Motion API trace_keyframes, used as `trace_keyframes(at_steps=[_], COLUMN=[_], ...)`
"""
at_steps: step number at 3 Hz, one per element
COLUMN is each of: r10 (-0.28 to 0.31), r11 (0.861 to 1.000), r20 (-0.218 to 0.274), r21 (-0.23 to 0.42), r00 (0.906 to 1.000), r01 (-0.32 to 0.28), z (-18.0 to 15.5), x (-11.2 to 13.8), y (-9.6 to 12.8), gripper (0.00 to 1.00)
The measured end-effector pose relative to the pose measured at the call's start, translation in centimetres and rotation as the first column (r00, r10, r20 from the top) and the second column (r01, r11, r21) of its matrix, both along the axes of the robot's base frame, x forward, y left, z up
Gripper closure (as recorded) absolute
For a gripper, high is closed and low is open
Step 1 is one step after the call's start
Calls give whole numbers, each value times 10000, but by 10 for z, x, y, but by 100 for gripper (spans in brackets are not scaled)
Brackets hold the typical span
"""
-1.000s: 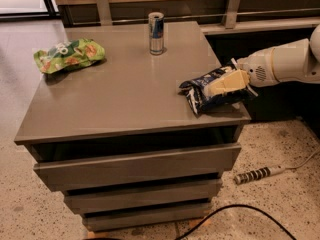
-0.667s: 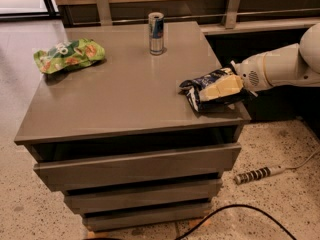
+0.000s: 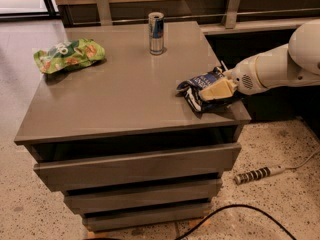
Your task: Move blue chip bag near redbull can
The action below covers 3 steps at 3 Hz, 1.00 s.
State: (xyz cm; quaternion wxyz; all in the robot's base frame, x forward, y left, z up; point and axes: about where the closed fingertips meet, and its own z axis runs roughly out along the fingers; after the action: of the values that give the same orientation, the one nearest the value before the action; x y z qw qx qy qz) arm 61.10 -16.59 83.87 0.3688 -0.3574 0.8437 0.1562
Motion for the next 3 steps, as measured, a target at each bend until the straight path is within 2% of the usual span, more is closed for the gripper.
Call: trace_keyframes(at_steps=[1, 2, 3], r10=[-138, -511, -1283], r11=[9997, 9985, 9917], r20=[86, 289, 744], r21=[-224, -179, 61], r00=[9999, 9983, 9889], r01=[140, 516, 1282], z=[3, 11, 25], x=[-1, 7, 35], y=[0, -4, -16], gripper=[78, 99, 100])
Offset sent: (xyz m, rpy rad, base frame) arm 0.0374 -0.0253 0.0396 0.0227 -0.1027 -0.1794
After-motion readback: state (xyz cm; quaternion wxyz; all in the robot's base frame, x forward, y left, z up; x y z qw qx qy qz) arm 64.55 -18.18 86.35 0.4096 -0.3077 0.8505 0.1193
